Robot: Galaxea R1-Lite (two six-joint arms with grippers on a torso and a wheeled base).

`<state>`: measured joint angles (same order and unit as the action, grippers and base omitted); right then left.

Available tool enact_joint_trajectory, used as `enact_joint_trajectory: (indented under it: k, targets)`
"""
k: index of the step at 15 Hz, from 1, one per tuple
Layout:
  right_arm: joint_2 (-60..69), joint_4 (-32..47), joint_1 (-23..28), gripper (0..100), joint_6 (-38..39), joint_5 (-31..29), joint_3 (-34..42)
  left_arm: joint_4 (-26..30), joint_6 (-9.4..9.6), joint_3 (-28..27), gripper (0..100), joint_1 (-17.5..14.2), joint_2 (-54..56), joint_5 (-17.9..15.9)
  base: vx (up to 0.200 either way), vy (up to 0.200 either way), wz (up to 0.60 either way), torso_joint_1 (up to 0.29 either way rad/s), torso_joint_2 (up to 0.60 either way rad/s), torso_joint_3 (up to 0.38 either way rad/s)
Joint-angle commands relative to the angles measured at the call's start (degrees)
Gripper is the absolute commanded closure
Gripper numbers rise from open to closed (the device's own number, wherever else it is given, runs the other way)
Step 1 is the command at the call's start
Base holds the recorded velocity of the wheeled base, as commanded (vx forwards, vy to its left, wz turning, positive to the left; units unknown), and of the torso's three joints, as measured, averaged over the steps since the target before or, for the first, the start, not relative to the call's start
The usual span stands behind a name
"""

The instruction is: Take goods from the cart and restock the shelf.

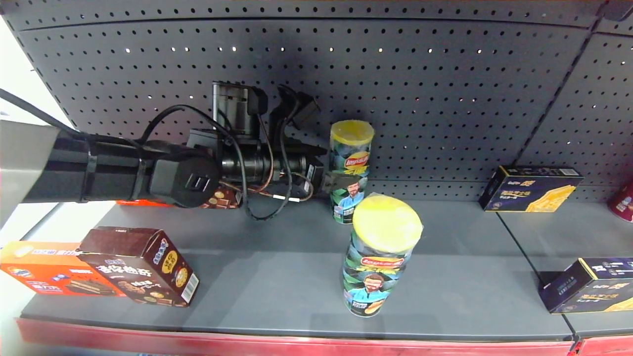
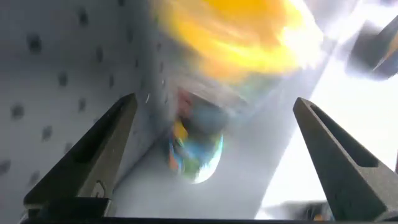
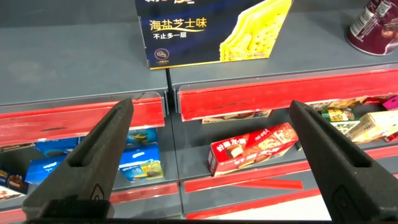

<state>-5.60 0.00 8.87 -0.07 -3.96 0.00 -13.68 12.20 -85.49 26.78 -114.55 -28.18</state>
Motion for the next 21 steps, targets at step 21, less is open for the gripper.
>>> enact_joint_trajectory:
  k: [21]
  targets:
    - [-0.12,0.00,0.00,0,-0.01,0.01,0.00,-3.11,9.51,7.36,0,0.64,1.62,15.44,0.000,0.000,0.00,0.000,0.00,0.000]
